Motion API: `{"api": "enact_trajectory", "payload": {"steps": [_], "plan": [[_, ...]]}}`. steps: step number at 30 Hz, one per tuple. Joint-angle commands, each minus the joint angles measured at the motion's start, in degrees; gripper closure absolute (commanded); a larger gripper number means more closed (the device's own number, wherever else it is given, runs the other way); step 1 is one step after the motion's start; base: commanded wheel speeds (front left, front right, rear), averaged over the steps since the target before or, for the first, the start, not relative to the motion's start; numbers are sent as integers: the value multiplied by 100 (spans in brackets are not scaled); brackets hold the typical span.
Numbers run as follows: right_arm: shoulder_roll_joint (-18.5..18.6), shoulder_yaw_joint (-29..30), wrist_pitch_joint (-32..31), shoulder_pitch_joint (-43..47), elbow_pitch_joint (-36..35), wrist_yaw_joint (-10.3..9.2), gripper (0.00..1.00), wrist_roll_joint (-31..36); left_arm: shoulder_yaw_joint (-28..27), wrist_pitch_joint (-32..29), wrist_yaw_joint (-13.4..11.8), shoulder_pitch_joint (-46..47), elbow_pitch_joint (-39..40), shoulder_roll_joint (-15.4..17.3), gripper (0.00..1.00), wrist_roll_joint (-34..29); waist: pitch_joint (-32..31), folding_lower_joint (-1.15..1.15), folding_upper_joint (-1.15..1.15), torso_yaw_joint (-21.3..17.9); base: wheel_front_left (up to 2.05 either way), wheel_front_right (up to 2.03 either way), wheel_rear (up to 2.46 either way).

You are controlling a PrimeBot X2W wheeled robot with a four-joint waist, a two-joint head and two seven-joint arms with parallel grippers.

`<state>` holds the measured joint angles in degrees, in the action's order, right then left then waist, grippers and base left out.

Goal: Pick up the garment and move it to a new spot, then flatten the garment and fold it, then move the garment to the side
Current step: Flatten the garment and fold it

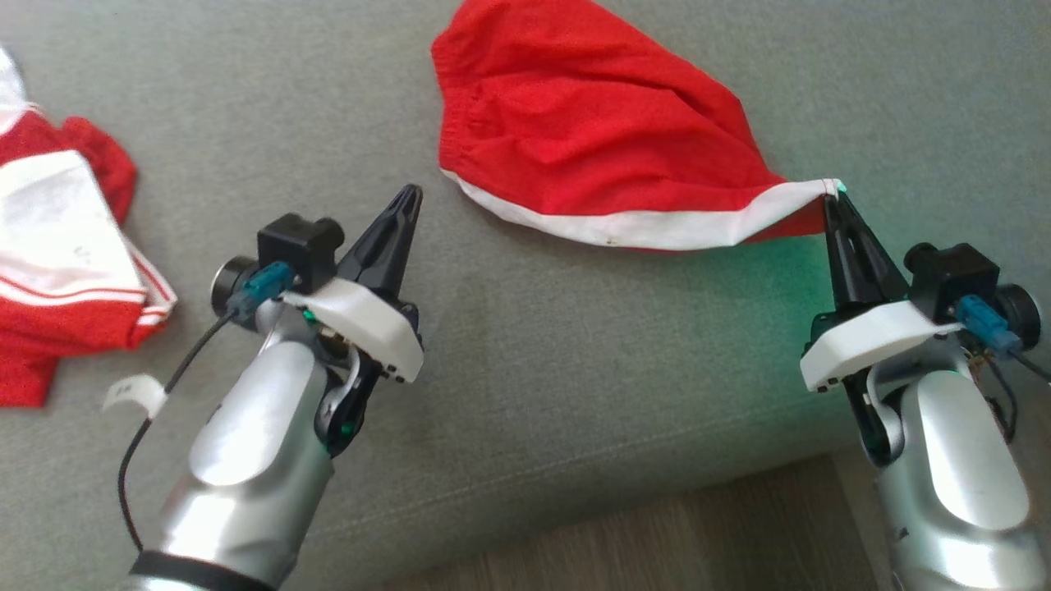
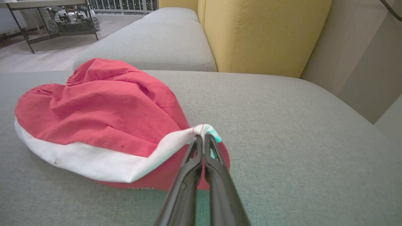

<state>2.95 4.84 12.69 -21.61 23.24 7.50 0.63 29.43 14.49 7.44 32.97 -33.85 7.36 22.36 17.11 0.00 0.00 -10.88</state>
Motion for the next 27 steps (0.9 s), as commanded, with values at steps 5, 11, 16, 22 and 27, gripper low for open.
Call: {"api": "enact_trajectory", "payload": {"steps": [5,11,16,22,27], "plan": [[-7,-165,37,117,-203,-1,100,38,-565,51,-185,-240,535,76,100,-65,-299,0,0,225,0,0,0],[-7,-102,66,434,-264,-1,100,25,-1238,51,-500,-1074,1413,-99,100,-174,-577,0,0,500,0,0,0],[-7,-3,57,705,-364,-1,100,-47,-1892,51,-703,-2075,2356,-322,100,-272,-746,0,0,693,0,0,0],[-7,33,-22,958,-459,-1,100,-65,-2166,51,-700,-2753,2767,-439,0,-319,-859,0,0,851,0,0,0],[-7,-9,-103,984,-549,-1,100,-60,-2022,51,-746,-2701,2804,-445,0,-197,-878,0,0,875,0,0,0]]}}
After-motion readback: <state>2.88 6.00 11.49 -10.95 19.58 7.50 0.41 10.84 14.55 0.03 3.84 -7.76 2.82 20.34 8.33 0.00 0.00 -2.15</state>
